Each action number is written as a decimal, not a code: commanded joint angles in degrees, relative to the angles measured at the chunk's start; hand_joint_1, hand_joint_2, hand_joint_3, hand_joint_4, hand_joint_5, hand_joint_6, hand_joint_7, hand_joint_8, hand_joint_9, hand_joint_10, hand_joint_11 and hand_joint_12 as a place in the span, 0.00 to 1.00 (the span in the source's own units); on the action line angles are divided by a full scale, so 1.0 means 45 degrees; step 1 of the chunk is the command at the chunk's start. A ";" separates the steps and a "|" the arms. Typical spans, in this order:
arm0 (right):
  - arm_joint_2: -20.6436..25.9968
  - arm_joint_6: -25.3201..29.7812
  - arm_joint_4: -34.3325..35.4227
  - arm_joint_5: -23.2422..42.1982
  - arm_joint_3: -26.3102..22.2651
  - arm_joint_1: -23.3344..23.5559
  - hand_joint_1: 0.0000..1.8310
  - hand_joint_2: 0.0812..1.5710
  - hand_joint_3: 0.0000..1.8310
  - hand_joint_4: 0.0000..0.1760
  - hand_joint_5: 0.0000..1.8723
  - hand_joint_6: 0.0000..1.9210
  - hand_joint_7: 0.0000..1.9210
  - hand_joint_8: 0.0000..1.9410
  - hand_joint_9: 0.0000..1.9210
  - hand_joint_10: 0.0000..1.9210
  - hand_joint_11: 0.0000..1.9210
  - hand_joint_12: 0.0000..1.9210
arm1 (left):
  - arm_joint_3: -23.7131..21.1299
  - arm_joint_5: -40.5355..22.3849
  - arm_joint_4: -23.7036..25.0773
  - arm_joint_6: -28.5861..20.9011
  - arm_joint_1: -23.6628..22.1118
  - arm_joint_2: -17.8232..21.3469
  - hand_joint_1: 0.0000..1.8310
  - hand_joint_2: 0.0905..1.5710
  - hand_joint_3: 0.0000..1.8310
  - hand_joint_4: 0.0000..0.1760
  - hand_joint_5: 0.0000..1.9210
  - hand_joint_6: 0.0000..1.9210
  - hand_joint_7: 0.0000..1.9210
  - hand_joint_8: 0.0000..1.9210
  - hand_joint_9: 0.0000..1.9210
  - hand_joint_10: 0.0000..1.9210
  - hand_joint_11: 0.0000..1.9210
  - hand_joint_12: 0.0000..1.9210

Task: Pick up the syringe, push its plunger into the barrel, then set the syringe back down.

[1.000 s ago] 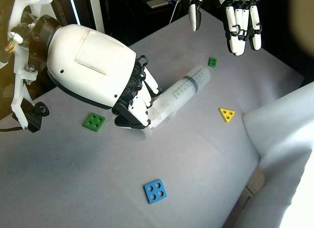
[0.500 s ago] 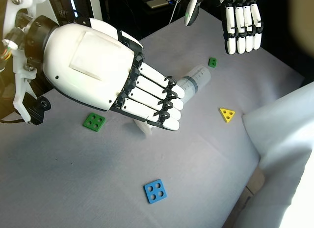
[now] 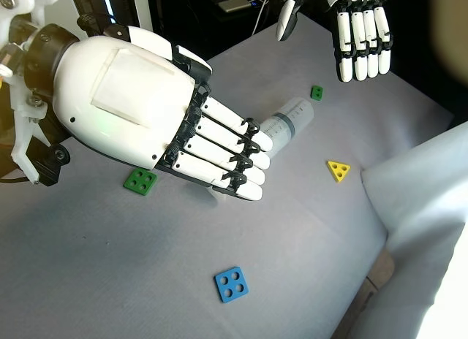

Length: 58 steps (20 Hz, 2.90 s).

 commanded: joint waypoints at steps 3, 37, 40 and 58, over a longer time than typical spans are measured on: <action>0.0020 -0.0126 -0.0028 -0.0151 -0.0008 0.0003 0.00 0.69 0.01 0.00 0.06 0.00 0.04 0.00 0.03 0.00 0.01 0.01 | 0.0078 -0.0234 -0.1071 0.1961 -0.0243 0.0060 0.25 0.60 0.00 0.00 0.06 0.00 0.04 0.00 0.03 0.00 0.00 0.14; -0.0007 -0.0501 -0.0033 -0.0179 -0.0013 -0.0179 0.00 0.69 0.00 0.00 0.04 0.00 0.03 0.00 0.02 0.00 0.00 0.02 | 0.0476 -0.3544 -0.4254 0.3990 0.2212 -0.3647 0.66 0.58 0.00 0.00 0.04 0.00 0.00 0.00 0.00 0.00 0.00 0.17; -0.0009 -0.0536 -0.0034 -0.0183 -0.0013 -0.0197 0.00 0.69 0.00 0.00 0.03 0.00 0.02 0.00 0.02 0.00 0.00 0.02 | 0.0543 -0.3955 -0.4166 0.3765 0.2352 -0.4188 0.67 0.58 0.00 0.00 0.03 0.00 0.00 0.00 0.00 0.00 0.00 0.18; -0.0005 -0.0638 -0.0036 -0.0207 -0.0013 -0.0197 0.00 0.70 0.00 0.00 0.07 0.01 0.04 0.00 0.02 0.00 0.01 0.00 | 0.2252 -0.5490 -0.4398 0.3187 0.3004 -0.6914 0.67 0.57 0.00 0.00 0.04 0.00 0.00 0.00 0.00 0.00 0.00 0.15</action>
